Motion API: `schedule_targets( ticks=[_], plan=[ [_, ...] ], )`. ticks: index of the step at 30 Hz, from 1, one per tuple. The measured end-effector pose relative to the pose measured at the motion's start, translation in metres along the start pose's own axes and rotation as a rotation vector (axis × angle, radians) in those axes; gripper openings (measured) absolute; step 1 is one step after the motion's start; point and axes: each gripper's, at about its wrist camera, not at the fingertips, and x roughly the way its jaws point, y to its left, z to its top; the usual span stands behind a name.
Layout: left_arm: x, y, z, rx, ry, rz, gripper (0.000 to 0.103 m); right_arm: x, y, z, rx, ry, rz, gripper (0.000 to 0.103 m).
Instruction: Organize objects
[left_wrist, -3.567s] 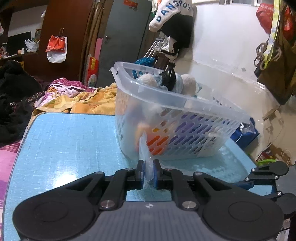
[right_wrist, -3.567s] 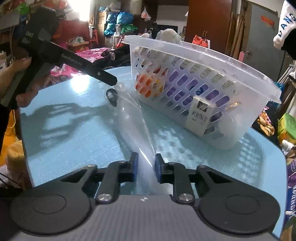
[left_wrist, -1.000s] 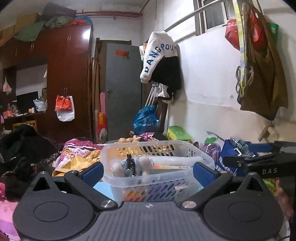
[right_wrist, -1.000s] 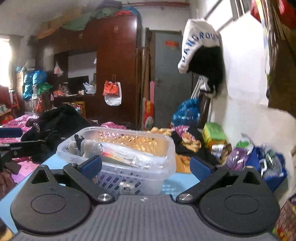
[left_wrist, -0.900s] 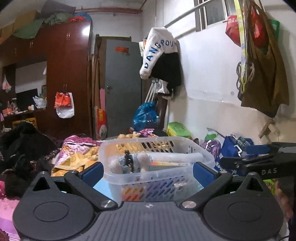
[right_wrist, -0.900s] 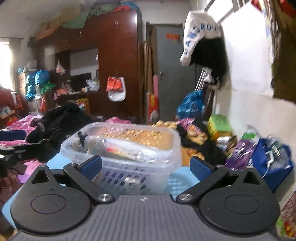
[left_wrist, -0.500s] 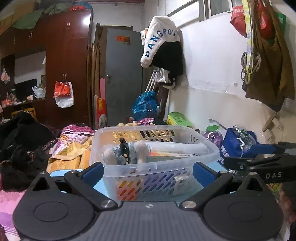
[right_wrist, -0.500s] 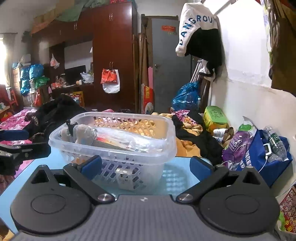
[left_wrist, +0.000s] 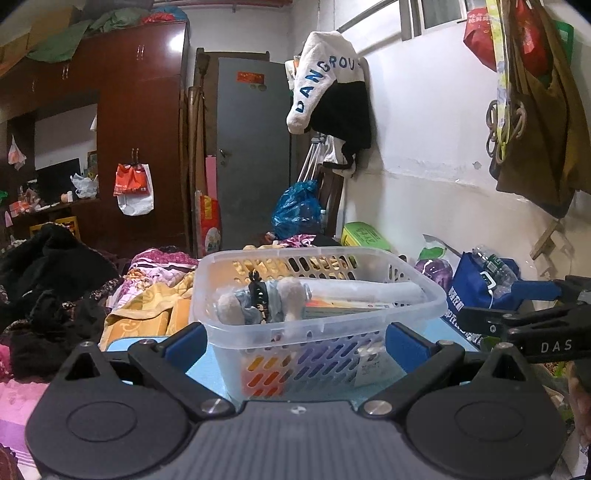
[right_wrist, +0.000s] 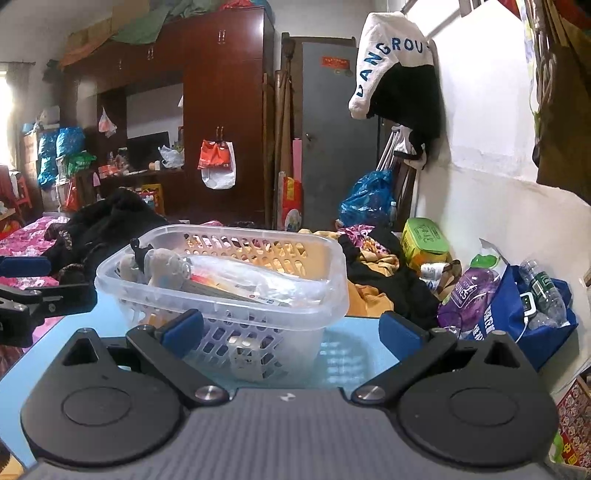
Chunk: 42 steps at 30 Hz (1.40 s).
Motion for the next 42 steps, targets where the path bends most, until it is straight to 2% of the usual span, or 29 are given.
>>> schedule_targets(
  ticks=[42],
  plan=[
    [0.0008, -0.0018, 0.0002, -0.010, -0.011, 0.032, 0.103, -0.0020, -0.0025, -0.0009, 0.013, 0.010, 0.008, 0.103]
  ],
)
